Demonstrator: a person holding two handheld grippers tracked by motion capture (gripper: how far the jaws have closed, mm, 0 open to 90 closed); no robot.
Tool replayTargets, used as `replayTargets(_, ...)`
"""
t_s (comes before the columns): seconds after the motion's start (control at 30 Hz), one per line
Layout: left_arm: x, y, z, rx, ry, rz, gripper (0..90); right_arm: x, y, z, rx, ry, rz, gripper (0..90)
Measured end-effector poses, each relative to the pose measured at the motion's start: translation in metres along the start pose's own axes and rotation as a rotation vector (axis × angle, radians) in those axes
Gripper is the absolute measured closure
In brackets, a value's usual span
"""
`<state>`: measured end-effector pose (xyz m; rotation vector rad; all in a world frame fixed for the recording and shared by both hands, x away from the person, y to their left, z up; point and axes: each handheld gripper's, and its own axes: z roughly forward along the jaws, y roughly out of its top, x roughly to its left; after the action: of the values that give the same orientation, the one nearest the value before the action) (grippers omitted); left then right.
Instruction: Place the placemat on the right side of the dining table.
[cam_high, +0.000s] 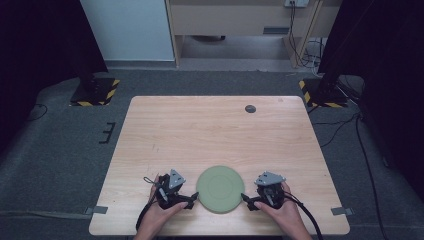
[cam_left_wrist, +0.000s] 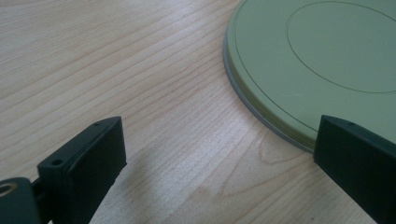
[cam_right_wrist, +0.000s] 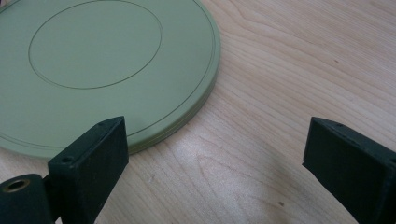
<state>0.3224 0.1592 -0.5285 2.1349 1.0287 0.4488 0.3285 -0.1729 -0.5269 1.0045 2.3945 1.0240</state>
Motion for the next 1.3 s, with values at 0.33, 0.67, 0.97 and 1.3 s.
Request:
replayTargets(0.33, -0.0016, 0.0016, 0.0037, 0.001, 0.021, -0.005, 0.7, 0.0006, 0.0028, 0.0019, 0.0, -0.037, 0.003, 4.3)
replayTargets(0.67, -0.0009, 0.0033, 0.0061, -0.001, 0.036, -0.019, 0.8, -0.0003, 0.0052, 0.0034, 0.006, -0.065, 0.023, 3.7)
replayTargets(0.97, -0.0024, 0.0041, 0.0038, -0.015, 0.029, -0.025, 2.3, 0.0, 0.0042, 0.0017, 0.0, -0.062, 0.023, 5.7)
replayTargets(1.3, -0.0034, 0.0053, 0.0062, -0.01, 0.041, -0.028, 1.1, 0.0007, 0.0056, 0.0034, 0.001, -0.075, 0.02, 4.5)
